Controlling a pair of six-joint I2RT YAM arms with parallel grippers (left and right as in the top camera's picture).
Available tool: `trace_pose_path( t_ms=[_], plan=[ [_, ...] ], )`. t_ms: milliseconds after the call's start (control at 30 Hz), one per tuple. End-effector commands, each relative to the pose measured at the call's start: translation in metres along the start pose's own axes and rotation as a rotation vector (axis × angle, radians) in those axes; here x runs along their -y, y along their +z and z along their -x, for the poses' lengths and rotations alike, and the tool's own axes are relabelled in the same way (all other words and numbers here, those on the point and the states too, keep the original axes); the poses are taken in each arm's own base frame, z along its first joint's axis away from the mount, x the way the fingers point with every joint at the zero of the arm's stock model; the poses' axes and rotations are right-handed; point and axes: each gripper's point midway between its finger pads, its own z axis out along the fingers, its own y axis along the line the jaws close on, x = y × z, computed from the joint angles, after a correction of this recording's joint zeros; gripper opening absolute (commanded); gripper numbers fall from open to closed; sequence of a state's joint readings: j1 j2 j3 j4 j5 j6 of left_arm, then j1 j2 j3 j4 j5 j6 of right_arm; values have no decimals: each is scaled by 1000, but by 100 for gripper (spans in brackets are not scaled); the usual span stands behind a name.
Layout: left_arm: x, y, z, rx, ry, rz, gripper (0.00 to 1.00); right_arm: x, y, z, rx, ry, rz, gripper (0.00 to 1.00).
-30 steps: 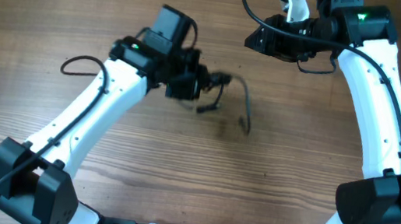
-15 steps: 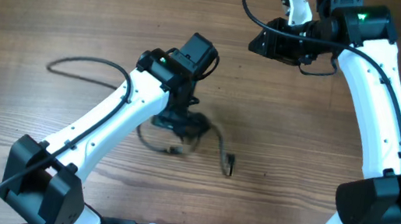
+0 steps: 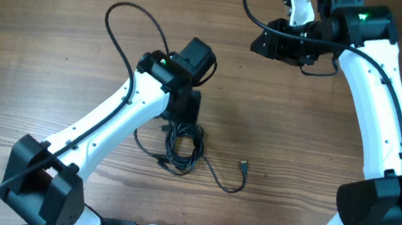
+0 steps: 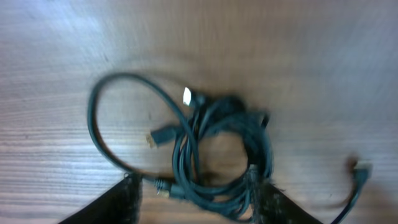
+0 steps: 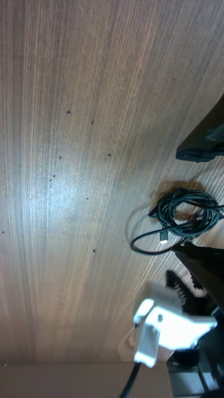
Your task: Untangle cables
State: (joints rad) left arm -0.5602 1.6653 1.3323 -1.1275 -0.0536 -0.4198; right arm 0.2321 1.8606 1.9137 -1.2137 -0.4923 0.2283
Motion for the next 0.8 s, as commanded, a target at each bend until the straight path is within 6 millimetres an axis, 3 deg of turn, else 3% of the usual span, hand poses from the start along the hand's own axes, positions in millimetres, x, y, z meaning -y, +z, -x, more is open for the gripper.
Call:
trace_pose_path(
  t_ms=[0, 100, 167, 367, 467, 567, 700, 767],
  plan=[
    [-2, 20, -31, -123, -39, -15, 49, 4, -4, 1, 10, -22, -29, 47],
    [-1, 38, -47, -167, -194, -21, 27, 5, -4, 0, 7, -24, -29, 47],
    [-6, 53, -57, -183, -277, -1, 20, 5, -4, 0, 7, -24, -30, 47],
    [-33, 80, -81, -182, -503, 131, 21, 5, -4, 0, 5, -32, -30, 47],
    [-42, 83, -73, -123, -518, 170, 26, 5, -4, -1, 4, -34, -30, 47],
    [-37, 89, -62, -72, -517, 132, 25, 5, -4, -1, 3, -34, -30, 47],
    [-33, 96, -63, -71, -523, 103, 4, 5, -4, -2, -3, -36, -31, 47],
    [-30, 97, -56, -46, -526, 80, 4, 5, -4, -2, -2, -37, -31, 47]
  ],
)
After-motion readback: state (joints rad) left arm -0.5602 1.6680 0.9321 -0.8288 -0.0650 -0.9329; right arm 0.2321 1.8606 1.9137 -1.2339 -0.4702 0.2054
